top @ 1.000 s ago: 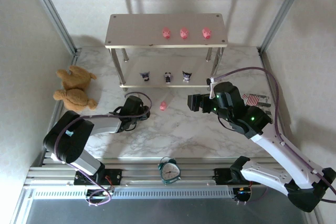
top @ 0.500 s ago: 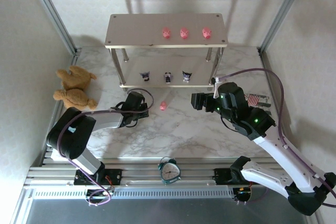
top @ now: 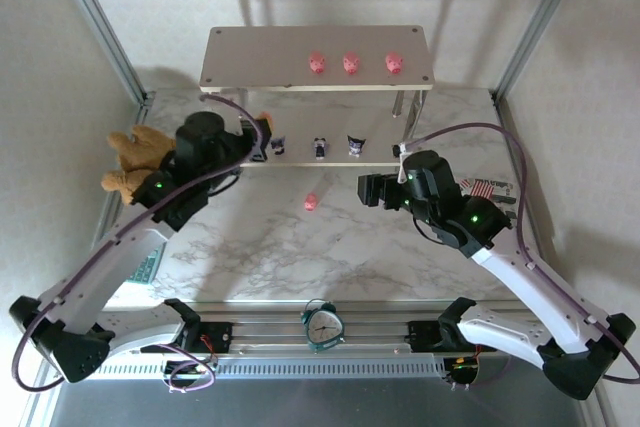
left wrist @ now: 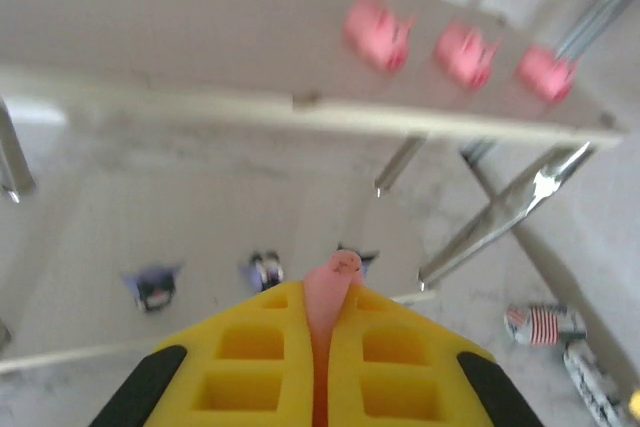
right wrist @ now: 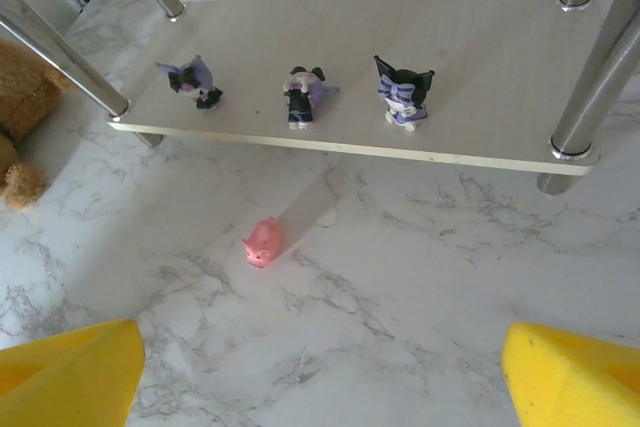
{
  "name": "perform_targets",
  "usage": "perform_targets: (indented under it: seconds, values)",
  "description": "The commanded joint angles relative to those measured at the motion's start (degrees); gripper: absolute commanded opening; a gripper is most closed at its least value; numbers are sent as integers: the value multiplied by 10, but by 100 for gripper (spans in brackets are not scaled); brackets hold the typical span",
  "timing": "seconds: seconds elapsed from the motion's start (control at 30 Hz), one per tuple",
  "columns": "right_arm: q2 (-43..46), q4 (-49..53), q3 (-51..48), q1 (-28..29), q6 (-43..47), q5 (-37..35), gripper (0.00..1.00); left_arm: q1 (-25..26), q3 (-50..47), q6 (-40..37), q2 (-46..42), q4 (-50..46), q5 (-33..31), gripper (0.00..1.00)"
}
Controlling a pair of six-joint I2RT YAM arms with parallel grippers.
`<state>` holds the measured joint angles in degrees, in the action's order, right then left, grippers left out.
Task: Place and organize the plastic toys onto the shelf
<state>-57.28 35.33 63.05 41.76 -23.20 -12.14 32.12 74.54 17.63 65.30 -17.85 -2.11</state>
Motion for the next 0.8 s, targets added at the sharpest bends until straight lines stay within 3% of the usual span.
perform_targets:
  seconds: [0.0,0.33,0.77]
  values:
    - [-3,-15,32,-4,8,4,92,-11,51,-64,32,-44,-42,2]
    - [-10,-15,42,-4,10,5,92,-80,265,-126,187,-85,-2,2]
    - [-17,-23,40,-4,13,10,92,-166,352,-134,290,-98,50,2]
